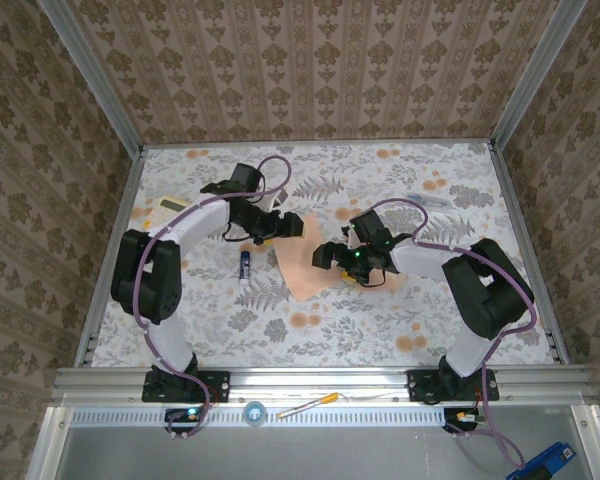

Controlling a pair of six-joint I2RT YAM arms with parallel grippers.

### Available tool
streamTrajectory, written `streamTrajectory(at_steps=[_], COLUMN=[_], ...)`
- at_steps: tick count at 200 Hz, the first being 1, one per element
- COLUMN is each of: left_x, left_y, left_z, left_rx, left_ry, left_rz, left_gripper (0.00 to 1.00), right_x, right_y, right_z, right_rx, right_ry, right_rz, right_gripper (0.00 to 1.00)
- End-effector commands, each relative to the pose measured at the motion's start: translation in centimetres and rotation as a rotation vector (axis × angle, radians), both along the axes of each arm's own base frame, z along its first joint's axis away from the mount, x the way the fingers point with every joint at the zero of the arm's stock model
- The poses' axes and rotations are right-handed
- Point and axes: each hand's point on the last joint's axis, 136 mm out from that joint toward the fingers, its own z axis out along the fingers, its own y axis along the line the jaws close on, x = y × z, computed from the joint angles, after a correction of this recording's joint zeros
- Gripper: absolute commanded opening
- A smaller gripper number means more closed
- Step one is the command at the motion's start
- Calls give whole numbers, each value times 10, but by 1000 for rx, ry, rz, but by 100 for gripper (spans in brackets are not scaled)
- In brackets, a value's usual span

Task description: Place the letter into the envelope and seal it

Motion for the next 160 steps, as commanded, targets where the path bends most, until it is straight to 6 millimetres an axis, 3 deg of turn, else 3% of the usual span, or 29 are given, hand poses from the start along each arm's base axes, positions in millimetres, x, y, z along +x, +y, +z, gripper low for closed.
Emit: streamTrajectory(at_steps=[1,99,128,160], left_x=[-4,-7,-6,-5], left_y=[13,31,35,40], left_z=[-17,-27,-29,-31], left_rx=[83,166,184,209], left_ry=[9,-7,-13,-30], left_rz=[-8,-2,0,6], left_gripper=[76,12,0,0], right_x=[-18,-18,-18,-16], right_y=[-13,-13,-13,-12], right_z=[-33,-33,-33,-29], right_rx=[-68,-69,-69,-66], right_ry=[89,88,87,81], right_rz=[-4,-4,-5,-4], right_gripper=[100,100,100,100])
